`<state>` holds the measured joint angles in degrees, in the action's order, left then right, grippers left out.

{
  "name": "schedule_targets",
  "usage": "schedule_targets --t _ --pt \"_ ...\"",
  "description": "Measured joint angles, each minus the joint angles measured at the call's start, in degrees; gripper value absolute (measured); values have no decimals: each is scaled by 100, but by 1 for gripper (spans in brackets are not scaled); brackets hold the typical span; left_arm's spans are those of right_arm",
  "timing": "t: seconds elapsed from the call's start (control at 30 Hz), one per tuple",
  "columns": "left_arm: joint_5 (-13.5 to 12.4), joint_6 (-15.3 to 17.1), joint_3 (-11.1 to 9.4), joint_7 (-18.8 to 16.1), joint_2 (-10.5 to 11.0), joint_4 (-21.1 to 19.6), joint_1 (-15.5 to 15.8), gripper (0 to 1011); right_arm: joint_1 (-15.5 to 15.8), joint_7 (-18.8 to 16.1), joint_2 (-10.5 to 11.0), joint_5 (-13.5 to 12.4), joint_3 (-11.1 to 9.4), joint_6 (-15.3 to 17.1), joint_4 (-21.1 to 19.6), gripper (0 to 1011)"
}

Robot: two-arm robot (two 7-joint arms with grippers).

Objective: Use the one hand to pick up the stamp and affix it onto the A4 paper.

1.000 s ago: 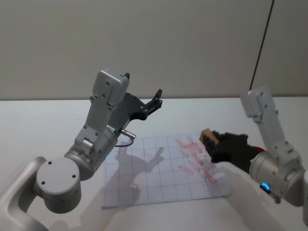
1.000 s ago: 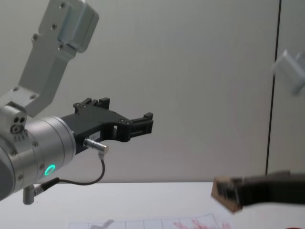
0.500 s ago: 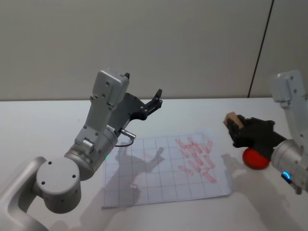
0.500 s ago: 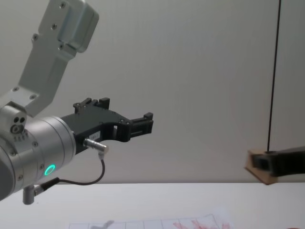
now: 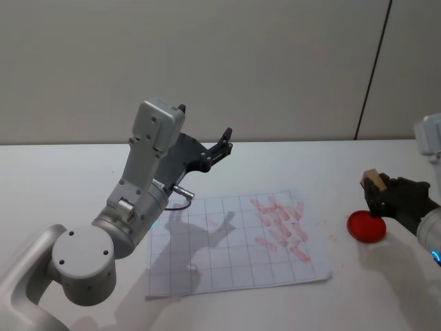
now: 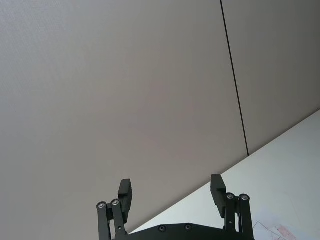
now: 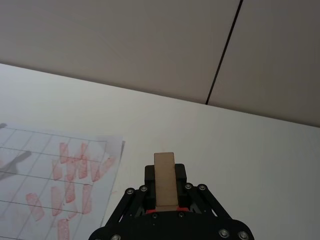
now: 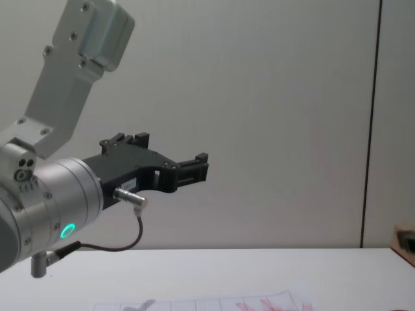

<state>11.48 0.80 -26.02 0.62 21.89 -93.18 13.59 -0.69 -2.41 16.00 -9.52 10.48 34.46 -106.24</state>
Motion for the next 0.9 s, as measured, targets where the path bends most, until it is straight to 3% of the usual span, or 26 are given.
schedule_targets --t 0.9 --pt "0 0 0 0 0 0 0 1001 -300 -272 -123 287 13 54 974 214"
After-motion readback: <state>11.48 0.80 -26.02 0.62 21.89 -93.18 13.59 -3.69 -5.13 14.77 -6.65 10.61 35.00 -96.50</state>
